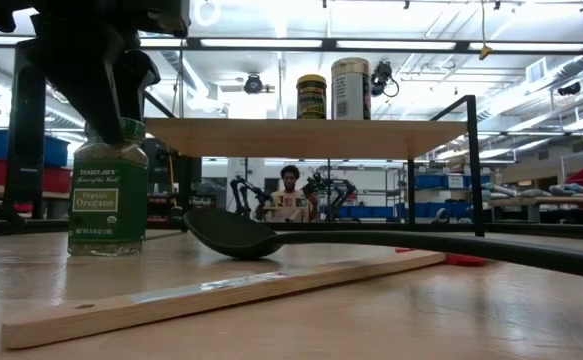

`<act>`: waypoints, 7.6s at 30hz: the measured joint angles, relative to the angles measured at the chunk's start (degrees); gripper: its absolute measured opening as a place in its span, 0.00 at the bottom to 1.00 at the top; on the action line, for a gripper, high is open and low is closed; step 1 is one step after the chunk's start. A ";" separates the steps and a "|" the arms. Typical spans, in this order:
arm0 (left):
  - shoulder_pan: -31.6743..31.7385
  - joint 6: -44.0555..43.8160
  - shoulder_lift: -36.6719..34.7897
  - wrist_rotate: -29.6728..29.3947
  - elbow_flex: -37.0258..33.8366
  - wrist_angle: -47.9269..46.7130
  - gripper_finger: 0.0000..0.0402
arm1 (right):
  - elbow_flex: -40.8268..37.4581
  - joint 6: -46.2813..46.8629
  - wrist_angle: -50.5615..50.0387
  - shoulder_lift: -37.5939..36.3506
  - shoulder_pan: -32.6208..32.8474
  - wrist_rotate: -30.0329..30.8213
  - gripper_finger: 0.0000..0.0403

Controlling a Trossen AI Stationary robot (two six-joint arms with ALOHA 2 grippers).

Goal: Shelf spices
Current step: Put the green seasoning bottle on the shelf, then adjust the seasoning bottles on the shelf

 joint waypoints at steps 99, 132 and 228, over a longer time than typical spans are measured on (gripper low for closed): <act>55.01 49.15 -0.28 22.15 34.35 -18.38 0.69 | -0.02 -3.02 2.36 -0.02 1.55 -0.52 0.76; 41.40 34.26 -3.52 8.01 69.53 -26.81 0.70 | -10.40 -4.52 7.93 0.11 -26.82 -25.95 0.76; 34.69 31.69 -3.54 2.63 69.51 -30.48 0.70 | -27.77 -4.66 11.93 0.04 -41.92 -31.04 0.00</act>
